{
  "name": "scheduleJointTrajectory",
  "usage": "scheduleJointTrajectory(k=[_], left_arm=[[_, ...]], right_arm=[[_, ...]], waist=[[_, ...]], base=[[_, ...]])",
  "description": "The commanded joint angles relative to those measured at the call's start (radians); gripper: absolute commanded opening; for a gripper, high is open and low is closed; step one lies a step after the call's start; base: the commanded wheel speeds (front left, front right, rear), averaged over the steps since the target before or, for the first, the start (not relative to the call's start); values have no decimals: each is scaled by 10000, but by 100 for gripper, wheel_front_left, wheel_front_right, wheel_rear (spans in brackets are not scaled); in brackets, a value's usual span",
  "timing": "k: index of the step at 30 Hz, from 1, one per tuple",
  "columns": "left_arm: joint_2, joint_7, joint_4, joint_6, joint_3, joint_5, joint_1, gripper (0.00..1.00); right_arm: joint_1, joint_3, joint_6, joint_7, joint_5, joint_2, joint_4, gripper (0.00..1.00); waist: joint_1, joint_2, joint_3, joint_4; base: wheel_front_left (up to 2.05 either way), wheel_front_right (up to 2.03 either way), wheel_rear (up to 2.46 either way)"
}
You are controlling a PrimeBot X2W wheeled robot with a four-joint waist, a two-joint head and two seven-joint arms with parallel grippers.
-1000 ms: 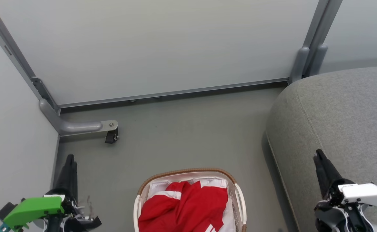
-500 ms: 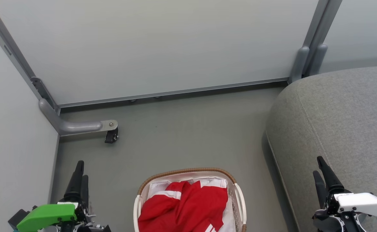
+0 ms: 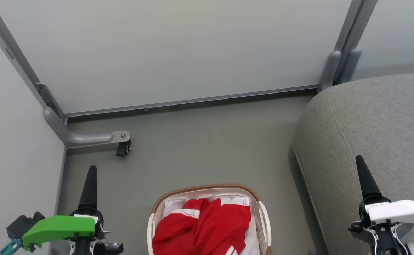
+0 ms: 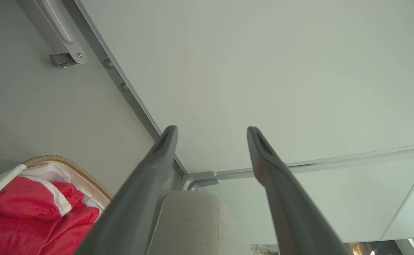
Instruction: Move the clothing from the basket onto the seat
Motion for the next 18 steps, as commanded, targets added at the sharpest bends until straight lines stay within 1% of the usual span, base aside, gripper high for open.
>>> scheduleJointTrajectory(k=[1,7,11,18], left_arm=[[56,-130,-292,-18,-70,503,-243,100],[65,-357,-507,-20,-236,1636,-244,100],[71,-497,-593,-21,-280,2347,-207,100],[80,-735,-610,-24,-319,3757,-24,100]], right_arm=[[-41,2,2,-130,-583,-97,-352,100],[5,166,2,-359,-2105,-109,-653,100],[71,354,2,-504,-3040,-118,-630,100],[131,579,3,-740,-4371,-133,-604,100]], waist=[[0,0,5,6],[0,0,20,17],[0,0,26,16],[0,0,36,12]], base=[[0,0,0],[0,0,0],[0,0,0],[0,0,0]])
